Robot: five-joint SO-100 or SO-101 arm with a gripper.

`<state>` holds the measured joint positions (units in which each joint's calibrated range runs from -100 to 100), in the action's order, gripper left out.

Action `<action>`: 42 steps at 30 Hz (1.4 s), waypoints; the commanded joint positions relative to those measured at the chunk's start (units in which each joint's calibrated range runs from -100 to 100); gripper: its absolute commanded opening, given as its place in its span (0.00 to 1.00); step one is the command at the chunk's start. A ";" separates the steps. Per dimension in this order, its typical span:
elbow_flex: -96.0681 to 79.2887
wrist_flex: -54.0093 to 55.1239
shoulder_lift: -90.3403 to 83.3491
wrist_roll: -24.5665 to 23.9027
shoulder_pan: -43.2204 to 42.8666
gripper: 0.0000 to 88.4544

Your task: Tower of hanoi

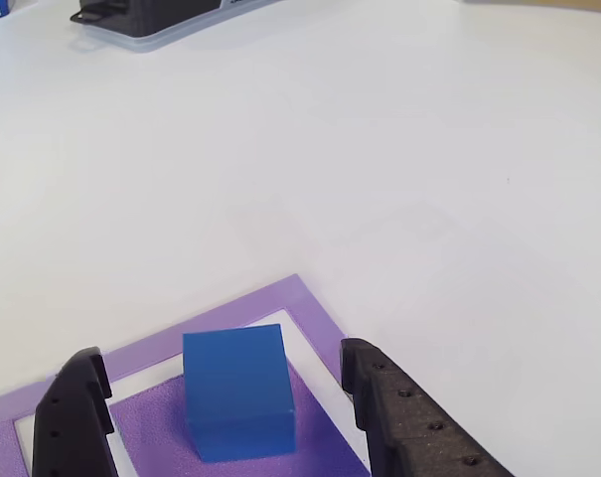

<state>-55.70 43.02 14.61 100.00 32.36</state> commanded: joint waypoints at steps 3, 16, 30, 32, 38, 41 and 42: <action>2.04 1.78 -0.11 0.00 -1.37 0.25; 1.50 3.32 0.45 0.00 -3.43 0.22; 1.13 3.32 0.94 0.00 -3.73 0.08; 1.04 3.32 0.94 0.00 -3.81 0.06; 0.95 3.24 0.86 0.00 -4.04 0.02; 0.77 2.76 0.21 0.00 -4.19 0.02; 0.59 2.27 -0.35 0.00 -4.34 0.02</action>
<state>-55.44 44.84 16.12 100.00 29.45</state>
